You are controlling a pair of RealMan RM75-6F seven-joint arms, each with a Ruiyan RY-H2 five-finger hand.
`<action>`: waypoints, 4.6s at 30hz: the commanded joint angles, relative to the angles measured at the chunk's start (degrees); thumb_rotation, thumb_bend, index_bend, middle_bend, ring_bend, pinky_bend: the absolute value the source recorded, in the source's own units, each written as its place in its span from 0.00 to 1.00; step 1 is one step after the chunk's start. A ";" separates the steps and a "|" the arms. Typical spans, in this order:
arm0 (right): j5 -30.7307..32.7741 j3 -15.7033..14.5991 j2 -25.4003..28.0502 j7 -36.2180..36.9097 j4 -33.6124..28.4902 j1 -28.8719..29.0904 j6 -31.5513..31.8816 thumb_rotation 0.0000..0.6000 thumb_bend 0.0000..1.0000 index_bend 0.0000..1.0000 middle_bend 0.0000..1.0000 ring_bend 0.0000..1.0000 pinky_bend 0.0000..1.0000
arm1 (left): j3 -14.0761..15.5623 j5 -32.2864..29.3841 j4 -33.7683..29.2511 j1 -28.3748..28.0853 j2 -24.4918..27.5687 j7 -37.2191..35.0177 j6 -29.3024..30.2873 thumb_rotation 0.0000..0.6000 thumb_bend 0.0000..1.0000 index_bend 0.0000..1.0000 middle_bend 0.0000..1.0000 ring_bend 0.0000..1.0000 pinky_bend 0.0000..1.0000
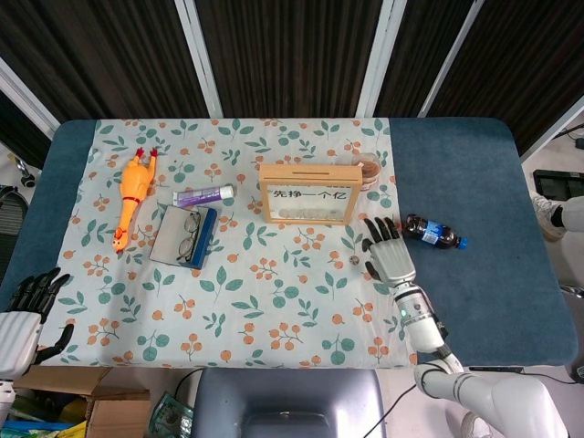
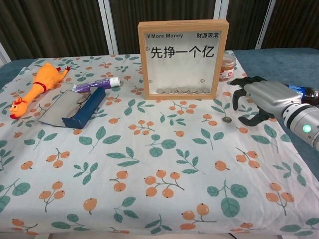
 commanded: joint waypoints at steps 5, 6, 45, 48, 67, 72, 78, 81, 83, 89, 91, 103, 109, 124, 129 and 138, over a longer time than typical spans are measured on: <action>-1.47 -0.36 -0.41 0.16 -0.23 -0.19 -0.14 1.00 0.50 0.58 0.17 0.00 0.00 | 0.02 0.04 0.04 0.02 0.07 -0.25 0.02 1.00 0.41 0.00 0.00 0.00 0.00; -1.60 -0.39 -0.52 -0.06 -0.16 -0.21 -0.26 1.00 0.50 0.58 0.17 0.00 0.00 | 0.03 0.07 0.05 0.01 0.08 -0.28 0.01 1.00 0.41 0.00 0.00 0.00 0.00; -2.18 1.55 -2.86 -1.05 1.84 0.77 -4.08 1.00 0.50 0.57 0.17 0.00 0.00 | 0.02 0.03 0.12 0.14 0.22 -0.61 0.12 1.00 0.41 0.00 0.00 0.00 0.00; -2.00 1.84 -3.08 -1.08 2.03 0.89 -4.30 1.00 0.50 0.59 0.17 0.00 0.00 | 0.04 0.08 0.14 0.14 0.23 -0.68 0.14 1.00 0.41 0.00 0.00 0.00 0.00; -2.43 2.63 -3.85 0.21 2.83 1.42 -3.77 1.00 0.51 0.64 0.17 0.00 0.00 | 0.20 0.42 0.33 0.37 0.34 -1.22 0.52 1.00 0.41 0.00 0.00 0.00 0.00; -2.49 2.82 -3.40 0.28 1.93 1.39 -3.45 1.00 0.51 0.65 0.18 0.00 0.00 | 0.17 0.44 0.22 0.34 0.31 -1.08 0.51 1.00 0.41 0.00 0.00 0.00 0.00; -2.58 2.80 -3.19 0.08 1.48 1.39 -3.40 1.00 0.53 0.67 0.19 0.00 0.00 | 0.18 0.57 0.27 0.35 0.32 -1.17 0.59 1.00 0.41 0.00 0.00 0.00 0.00; -2.55 2.87 -3.23 0.03 1.46 1.46 -3.44 1.00 0.55 0.68 0.19 0.00 0.00 | 0.17 0.53 0.32 0.34 0.29 -1.17 0.56 1.00 0.41 0.00 0.00 0.00 0.00; -2.50 2.91 -3.30 -0.09 1.52 1.51 -3.54 1.00 0.57 0.68 0.19 0.00 0.00 | 0.15 0.46 0.33 0.33 0.31 -1.22 0.54 1.00 0.41 0.00 0.00 0.00 0.00; -2.34 3.15 -3.30 -0.13 1.44 1.57 -3.48 1.00 0.60 0.68 0.20 0.00 0.00 | 0.20 0.53 0.36 0.39 0.34 -1.34 0.61 1.00 0.41 0.00 0.00 0.00 0.00; -2.39 3.28 -3.13 0.08 1.16 1.56 -3.20 1.00 0.61 0.69 0.20 0.00 0.00 | 0.18 0.54 0.34 0.40 0.34 -1.34 0.64 1.00 0.41 0.00 0.00 0.00 0.00; -7.62 3.09 6.40 -0.52 -15.46 -1.32 8.50 1.00 0.61 0.70 0.21 0.00 0.00 | 0.22 0.74 0.28 0.41 0.37 -1.54 0.76 1.00 0.41 0.00 0.00 0.00 0.00; -9.63 6.24 14.83 -5.29 -31.52 -1.33 13.18 1.00 0.61 0.70 0.21 0.00 0.00 | 0.22 0.70 0.15 0.36 0.24 -1.17 0.63 1.00 0.41 0.00 0.00 0.00 0.00; 11.92 26.94 16.73 -22.11 -39.96 13.77 2.09 1.00 0.61 0.70 0.21 0.00 0.00 | -0.15 -0.47 0.28 0.03 0.09 -0.85 -0.35 1.00 0.41 0.00 0.00 0.00 0.00; 25.14 31.18 14.68 -29.45 -37.08 20.10 0.71 1.00 0.61 0.70 0.21 0.00 0.00 | -0.21 -0.71 0.32 -0.10 0.16 -1.02 -0.69 1.00 0.41 0.00 0.00 0.00 0.00; 32.69 30.45 11.73 -33.85 -28.11 26.70 1.41 1.00 0.61 0.70 0.22 0.00 0.00 | -0.29 -0.88 0.41 -0.08 0.36 -1.53 -0.68 1.00 0.41 0.00 0.00 0.00 0.00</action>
